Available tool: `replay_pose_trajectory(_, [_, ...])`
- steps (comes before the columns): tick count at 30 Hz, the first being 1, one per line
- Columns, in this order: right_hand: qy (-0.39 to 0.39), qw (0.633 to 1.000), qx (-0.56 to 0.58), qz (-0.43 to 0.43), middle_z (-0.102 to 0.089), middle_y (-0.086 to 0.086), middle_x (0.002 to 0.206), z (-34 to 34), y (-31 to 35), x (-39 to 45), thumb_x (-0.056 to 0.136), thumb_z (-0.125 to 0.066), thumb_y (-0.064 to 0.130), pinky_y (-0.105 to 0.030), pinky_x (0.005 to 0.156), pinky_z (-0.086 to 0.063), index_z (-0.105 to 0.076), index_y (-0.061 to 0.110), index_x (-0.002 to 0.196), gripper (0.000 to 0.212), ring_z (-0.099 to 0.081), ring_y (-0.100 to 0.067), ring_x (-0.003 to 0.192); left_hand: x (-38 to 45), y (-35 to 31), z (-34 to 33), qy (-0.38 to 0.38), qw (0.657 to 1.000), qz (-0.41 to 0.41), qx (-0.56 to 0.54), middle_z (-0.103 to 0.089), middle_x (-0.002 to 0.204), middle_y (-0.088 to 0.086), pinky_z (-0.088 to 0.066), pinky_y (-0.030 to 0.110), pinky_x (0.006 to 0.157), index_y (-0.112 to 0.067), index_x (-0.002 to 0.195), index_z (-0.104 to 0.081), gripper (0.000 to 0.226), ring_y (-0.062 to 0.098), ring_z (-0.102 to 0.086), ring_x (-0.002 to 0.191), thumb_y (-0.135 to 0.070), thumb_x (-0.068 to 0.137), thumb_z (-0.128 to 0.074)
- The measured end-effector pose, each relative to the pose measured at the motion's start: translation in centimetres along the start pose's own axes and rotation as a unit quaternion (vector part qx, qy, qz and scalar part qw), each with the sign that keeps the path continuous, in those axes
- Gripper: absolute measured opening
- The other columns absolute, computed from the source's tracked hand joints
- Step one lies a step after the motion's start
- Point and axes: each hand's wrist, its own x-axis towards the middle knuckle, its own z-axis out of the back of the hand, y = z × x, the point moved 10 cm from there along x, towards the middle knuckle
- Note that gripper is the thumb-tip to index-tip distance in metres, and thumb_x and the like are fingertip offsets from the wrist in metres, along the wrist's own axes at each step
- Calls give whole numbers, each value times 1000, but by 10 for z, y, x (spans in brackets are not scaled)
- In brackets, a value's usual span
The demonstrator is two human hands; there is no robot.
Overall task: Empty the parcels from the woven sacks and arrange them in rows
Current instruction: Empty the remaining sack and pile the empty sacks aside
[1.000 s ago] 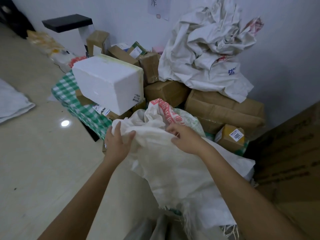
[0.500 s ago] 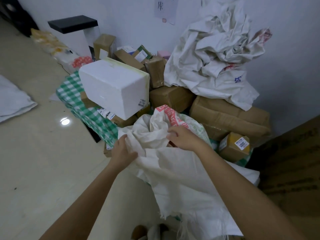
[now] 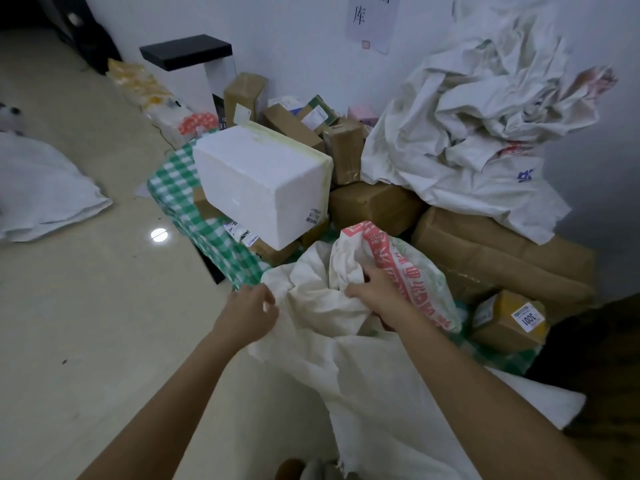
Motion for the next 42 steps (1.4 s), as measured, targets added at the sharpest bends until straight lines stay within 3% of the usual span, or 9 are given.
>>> replay_pose_trajectory(3, [-18,997,43,55,-47,10,124,7,13,-18,93,-62,23,-20,86,-32,-40,27,143,55,-46,-12,114,11,-32,35,-71,996,-52,-17,-54,118,4,-38,41,102,-22,105,-60,25,26,-46,117,-42,93,-49])
replay_pose_trajectory(9, [-19,995,20,93,-60,16,83,-3,23,-38,87,-70,31,-17,66,-43,-59,36,89,12,-60,-2,79,10,-122,12,106,972,-48,-206,-53,110,-2,-41,27,85,-12,124,-51,48,15,-53,100,-50,95,-45])
replay_pose_trajectory(12, [63,989,-6,132,-62,15,96,-10,27,-57,91,-62,19,-18,77,-46,-64,28,104,15,-59,-2,91,15,-126,4,72,973,-32,-215,-60,106,26,-51,33,66,3,114,-56,44,35,-62,96,-36,93,-57])
replay_pose_trajectory(15, [-52,986,-36,157,-58,12,112,25,20,-59,90,-59,13,-29,96,-46,-65,24,116,29,-54,-6,104,13,-120,6,44,967,-49,-245,-61,101,28,-51,48,83,4,106,-59,27,42,-60,98,-18,92,-54])
replay_pose_trajectory(21, [-172,957,-217,87,-8,-4,156,61,-2,-50,85,-65,41,-48,115,-15,-8,32,152,88,-11,-28,142,1,-104,8,98,948,-36,-300,-66,95,12,-53,46,89,-7,100,-63,25,32,-64,95,-21,81,-52])
replay_pose_trajectory(26, [-286,934,-183,108,-60,-8,121,82,7,-61,90,-55,13,-32,88,-38,-61,19,123,34,-53,-28,114,-18,-89,12,158,936,-23,-313,-61,114,19,-51,53,92,-6,111,-63,41,38,-60,105,-9,71,-55])
replay_pose_trajectory(33, [-325,925,-122,156,-64,-7,104,90,36,-78,89,-47,0,-35,77,-45,-68,14,112,34,-57,-26,96,-47,-88,16,265,901,-104,-327,-52,128,-8,-49,42,98,-41,137,-34,80,14,-57,114,-47,68,-73])
replay_pose_trajectory(39, [-275,933,-104,207,-64,-2,101,93,78,-81,90,-47,2,-38,83,-47,-70,20,102,31,-56,-22,96,-26,-112,61,69,947,-169,-264,-33,137,2,-48,39,97,-42,144,-27,102,22,-52,117,-76,57,-70])
replay_pose_trajectory(42, [-233,945,-2,228,-68,6,96,94,95,-87,89,-47,0,-34,78,-50,-69,21,95,31,-60,-12,89,-22,-134,59,57,955,-217,-193,-40,132,6,-50,34,88,-35,140,-38,67,26,-54,111,-47,81,-67])
